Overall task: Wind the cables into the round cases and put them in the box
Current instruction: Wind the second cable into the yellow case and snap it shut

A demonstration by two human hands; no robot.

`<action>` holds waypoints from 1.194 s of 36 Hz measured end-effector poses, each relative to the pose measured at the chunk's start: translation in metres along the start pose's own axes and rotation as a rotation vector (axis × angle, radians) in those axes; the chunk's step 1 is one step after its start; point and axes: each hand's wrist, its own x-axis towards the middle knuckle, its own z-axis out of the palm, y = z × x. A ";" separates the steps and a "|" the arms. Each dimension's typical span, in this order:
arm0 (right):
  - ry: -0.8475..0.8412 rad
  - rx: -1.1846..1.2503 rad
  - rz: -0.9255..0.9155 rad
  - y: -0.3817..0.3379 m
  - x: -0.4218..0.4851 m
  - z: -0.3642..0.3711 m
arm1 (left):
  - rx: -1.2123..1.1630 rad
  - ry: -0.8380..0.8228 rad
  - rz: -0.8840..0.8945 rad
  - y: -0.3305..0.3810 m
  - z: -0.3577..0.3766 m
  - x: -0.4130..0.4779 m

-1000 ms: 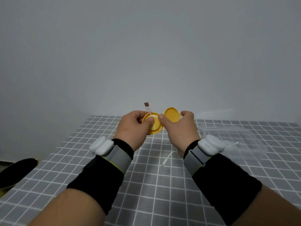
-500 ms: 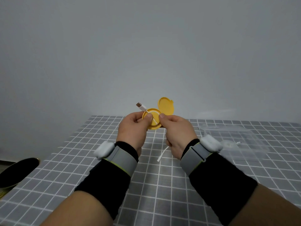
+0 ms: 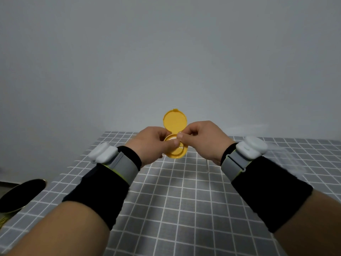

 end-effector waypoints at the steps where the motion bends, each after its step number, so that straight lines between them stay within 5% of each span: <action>1: -0.003 0.020 -0.002 0.000 0.000 0.001 | -0.041 0.012 0.004 -0.002 0.001 -0.001; 28: 0.285 0.642 0.209 0.019 -0.001 0.054 | -0.812 0.428 -0.187 0.000 0.058 0.007; 36: 0.420 0.551 0.163 0.016 -0.004 0.057 | -0.834 0.509 -0.193 0.004 0.067 0.005; 43: 0.388 0.263 0.081 0.011 -0.005 0.037 | -0.645 0.321 -0.228 -0.001 0.054 0.003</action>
